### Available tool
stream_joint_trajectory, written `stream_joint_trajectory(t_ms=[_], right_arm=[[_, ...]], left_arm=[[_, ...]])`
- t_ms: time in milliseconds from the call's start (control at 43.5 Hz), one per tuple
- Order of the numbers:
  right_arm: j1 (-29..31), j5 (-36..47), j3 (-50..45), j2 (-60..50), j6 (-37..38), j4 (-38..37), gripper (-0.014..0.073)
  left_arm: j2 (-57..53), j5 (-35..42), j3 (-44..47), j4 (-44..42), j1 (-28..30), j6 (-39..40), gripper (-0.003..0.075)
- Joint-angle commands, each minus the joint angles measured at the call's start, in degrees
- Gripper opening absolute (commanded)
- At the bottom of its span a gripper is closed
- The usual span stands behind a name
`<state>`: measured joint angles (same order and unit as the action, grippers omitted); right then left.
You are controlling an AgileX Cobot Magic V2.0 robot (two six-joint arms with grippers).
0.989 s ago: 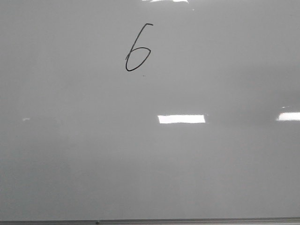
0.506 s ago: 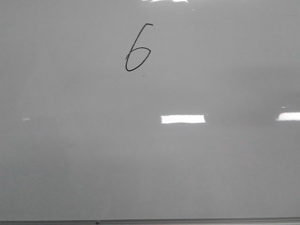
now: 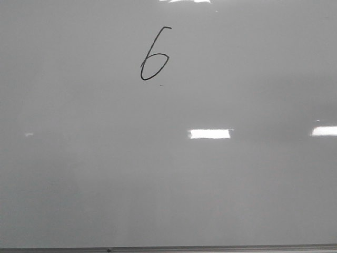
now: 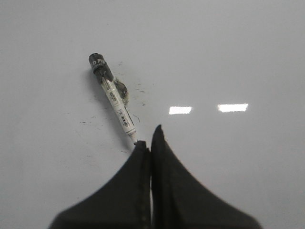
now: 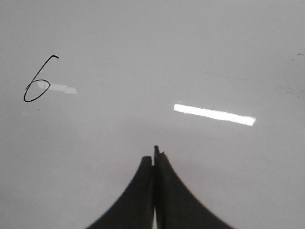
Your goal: Write number 6 on whiteboard
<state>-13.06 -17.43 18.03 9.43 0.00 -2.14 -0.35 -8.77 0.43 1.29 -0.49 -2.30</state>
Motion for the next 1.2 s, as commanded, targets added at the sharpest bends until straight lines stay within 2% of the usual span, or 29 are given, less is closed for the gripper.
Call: stream_joint_trajectory(t_ms=[0,138,230,368,460,552,1173], right_arm=[[1.16,7.95,-1.38,0.15,-3.12,2.14,-0.0068],[4.46,16.65,-9.79,-2.02,-5.71,5.57,-0.0068],[7.28,19.30,-14.41,-4.80,-5.71,7.93,-0.0068],[10.48,16.92,-18.90,-8.79,-5.71,10.54,-0.0068],[11.55,11.42,-18.74,-11.26,-5.71,10.55,-0.0068],[11.61,9.51,-18.74,-11.12,-5.71,10.46,-0.0068],[11.61,8.43,-18.74,-11.12,-5.71,10.46,-0.0068]], left_arm=[[-0.77,4.26,0.22,0.02,-0.25,0.55,-0.0020],[-0.77,4.26,0.22,0.02,-0.25,0.55,-0.0020],[-0.77,4.26,0.22,0.02,-0.25,0.55,-0.0020],[-0.77,4.26,0.22,0.02,-0.25,0.55,-0.0020],[-0.77,4.26,0.22,0.02,-0.25,0.55,-0.0020],[-0.77,4.37,0.22,0.02,-0.25,0.55,-0.0020],[-0.77,4.37,0.22,0.02,-0.25,0.55,-0.0020]])
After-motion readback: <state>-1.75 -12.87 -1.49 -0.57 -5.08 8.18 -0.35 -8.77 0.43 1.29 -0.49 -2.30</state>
